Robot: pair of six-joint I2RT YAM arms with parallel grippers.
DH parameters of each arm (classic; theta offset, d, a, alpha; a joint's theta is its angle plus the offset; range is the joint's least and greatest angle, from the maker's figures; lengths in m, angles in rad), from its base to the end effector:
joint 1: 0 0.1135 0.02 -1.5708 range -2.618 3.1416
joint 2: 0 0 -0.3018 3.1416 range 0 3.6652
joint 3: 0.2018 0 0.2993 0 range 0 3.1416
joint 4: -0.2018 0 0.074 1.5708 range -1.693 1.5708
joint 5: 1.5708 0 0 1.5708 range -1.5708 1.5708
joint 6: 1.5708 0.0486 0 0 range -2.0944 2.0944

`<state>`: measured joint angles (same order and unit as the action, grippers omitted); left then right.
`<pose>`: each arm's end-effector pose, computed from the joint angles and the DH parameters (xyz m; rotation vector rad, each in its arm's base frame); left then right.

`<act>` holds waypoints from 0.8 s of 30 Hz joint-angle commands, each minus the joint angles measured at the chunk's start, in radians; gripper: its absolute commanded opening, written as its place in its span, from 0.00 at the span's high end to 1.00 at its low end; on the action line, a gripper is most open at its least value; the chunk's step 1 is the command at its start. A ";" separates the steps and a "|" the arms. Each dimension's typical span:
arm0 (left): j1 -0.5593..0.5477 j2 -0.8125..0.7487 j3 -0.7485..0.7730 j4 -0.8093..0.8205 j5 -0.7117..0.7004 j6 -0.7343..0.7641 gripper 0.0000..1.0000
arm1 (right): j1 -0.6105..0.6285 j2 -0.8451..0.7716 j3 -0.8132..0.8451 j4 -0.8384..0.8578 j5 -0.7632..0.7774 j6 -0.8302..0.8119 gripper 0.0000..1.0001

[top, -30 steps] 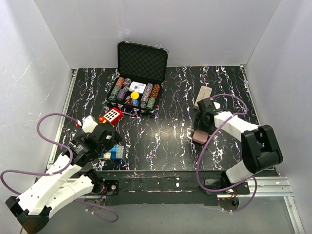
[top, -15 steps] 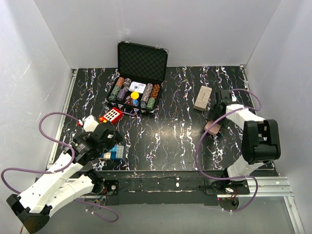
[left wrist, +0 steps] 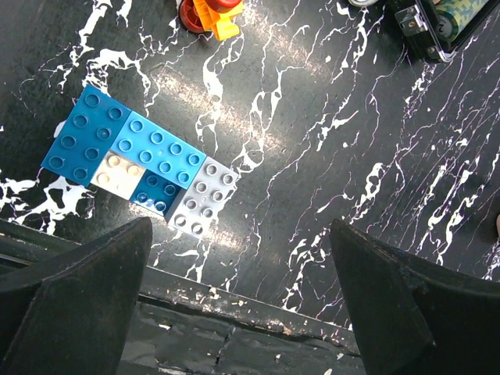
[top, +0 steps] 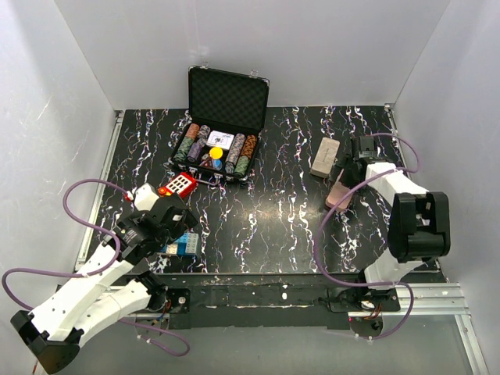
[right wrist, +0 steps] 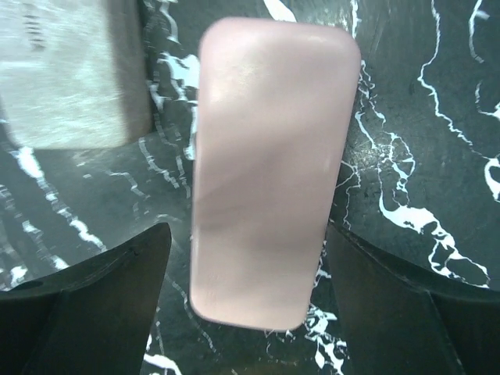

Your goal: Organize the sunglasses

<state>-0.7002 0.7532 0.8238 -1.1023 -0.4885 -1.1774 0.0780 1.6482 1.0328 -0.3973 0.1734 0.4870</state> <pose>0.1280 -0.0780 0.3001 -0.7379 2.3250 -0.1842 0.3814 0.0214 0.1907 0.5821 2.4929 -0.0092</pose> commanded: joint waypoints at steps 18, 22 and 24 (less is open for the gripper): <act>0.002 -0.044 0.057 -0.048 0.004 0.065 0.02 | -0.006 -0.965 -0.123 -0.302 0.093 -0.080 0.08; 0.002 -0.052 0.055 -0.053 0.007 0.068 0.02 | -0.006 -1.071 -0.186 -0.350 0.100 -0.077 0.08; 0.002 -0.054 0.058 -0.056 0.010 0.078 0.02 | -0.007 -1.132 -0.221 -0.350 0.109 -0.059 0.07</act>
<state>-0.7002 0.7113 0.8513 -1.1393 -0.4744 -1.1187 0.0780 0.5888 0.8696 -0.6888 0.2466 0.4191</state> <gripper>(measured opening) 0.981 0.920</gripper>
